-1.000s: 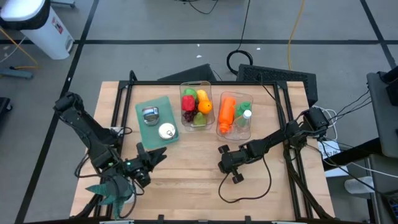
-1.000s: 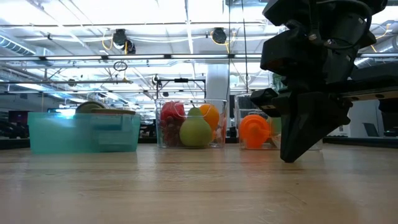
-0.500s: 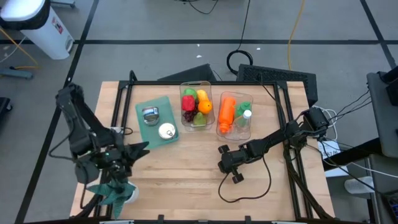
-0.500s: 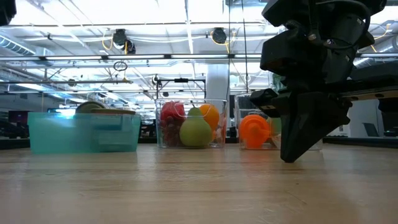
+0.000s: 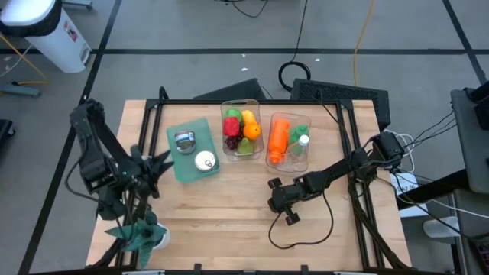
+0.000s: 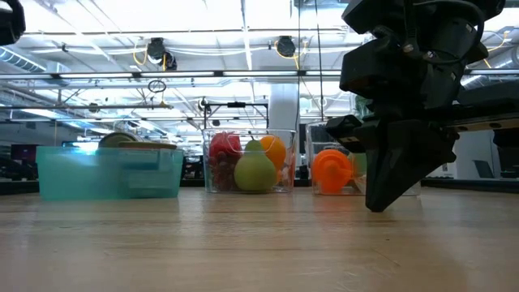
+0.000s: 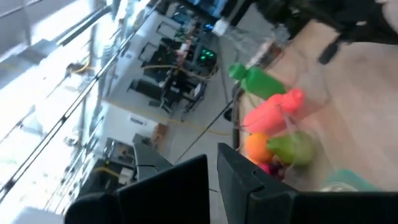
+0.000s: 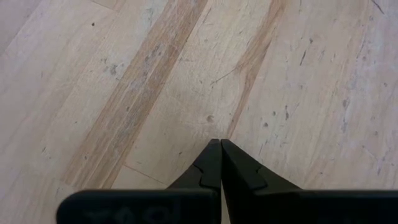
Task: Pick & Place Food Item
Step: Return to Home Position
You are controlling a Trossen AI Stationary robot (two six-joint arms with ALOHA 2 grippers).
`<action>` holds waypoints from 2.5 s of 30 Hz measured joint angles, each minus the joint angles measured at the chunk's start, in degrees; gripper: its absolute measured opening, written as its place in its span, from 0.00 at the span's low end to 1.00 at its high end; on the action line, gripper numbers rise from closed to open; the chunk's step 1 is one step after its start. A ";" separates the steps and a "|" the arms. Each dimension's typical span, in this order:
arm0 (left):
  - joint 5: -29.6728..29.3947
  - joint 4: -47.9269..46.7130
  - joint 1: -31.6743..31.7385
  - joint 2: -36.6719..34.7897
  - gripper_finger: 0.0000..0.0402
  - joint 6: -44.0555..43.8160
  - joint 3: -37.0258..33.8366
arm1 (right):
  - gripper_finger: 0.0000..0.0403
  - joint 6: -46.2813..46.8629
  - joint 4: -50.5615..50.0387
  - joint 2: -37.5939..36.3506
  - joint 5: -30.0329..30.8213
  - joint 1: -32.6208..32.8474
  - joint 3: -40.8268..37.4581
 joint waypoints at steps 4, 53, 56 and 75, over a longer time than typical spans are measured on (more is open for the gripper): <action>-3.44 -1.42 -0.87 -2.13 0.00 -0.90 0.00 | 0.00 0.24 0.05 0.00 -0.02 0.02 0.00; 15.29 -30.95 40.95 -22.78 0.00 5.02 3.65 | 0.00 -4.76 7.19 -0.02 0.18 -0.21 -3.61; 16.12 -30.93 40.94 -22.78 0.00 4.76 3.65 | 0.00 -4.76 7.19 -0.02 -0.09 -0.60 -3.61; 16.09 -30.91 40.94 -22.78 0.00 2.64 3.65 | 0.00 -4.55 7.30 0.02 0.13 -0.87 -3.61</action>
